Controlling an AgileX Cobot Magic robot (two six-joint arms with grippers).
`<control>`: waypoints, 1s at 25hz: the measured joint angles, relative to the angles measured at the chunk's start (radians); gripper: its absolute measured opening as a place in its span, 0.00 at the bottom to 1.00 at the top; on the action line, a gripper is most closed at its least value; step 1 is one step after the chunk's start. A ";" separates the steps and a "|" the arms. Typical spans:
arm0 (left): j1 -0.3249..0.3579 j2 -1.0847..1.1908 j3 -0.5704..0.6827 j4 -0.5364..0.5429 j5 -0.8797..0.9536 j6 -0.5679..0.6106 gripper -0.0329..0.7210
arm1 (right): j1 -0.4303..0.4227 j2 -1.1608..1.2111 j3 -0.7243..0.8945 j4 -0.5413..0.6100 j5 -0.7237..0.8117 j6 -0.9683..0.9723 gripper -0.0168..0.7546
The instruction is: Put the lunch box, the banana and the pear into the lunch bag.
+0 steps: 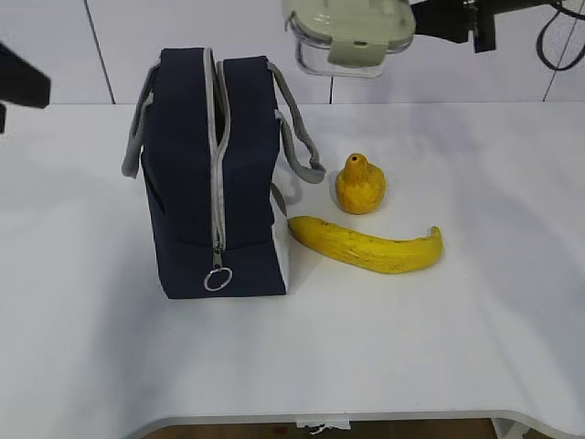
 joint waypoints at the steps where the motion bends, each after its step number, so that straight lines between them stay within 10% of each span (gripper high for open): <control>1: 0.000 0.000 0.000 0.000 0.000 0.000 0.63 | 0.013 0.000 -0.002 0.001 0.000 0.000 0.49; 20: -0.107 0.614 -0.429 -0.087 0.040 0.090 0.71 | 0.226 0.000 -0.002 0.013 -0.242 0.000 0.49; 23: -0.111 0.621 -0.431 -0.066 0.033 0.091 0.58 | 0.226 0.008 -0.002 0.015 -0.242 0.000 0.49; 25: -0.111 0.621 -0.431 -0.048 0.033 0.098 0.30 | 0.226 0.010 -0.002 0.015 -0.242 0.000 0.49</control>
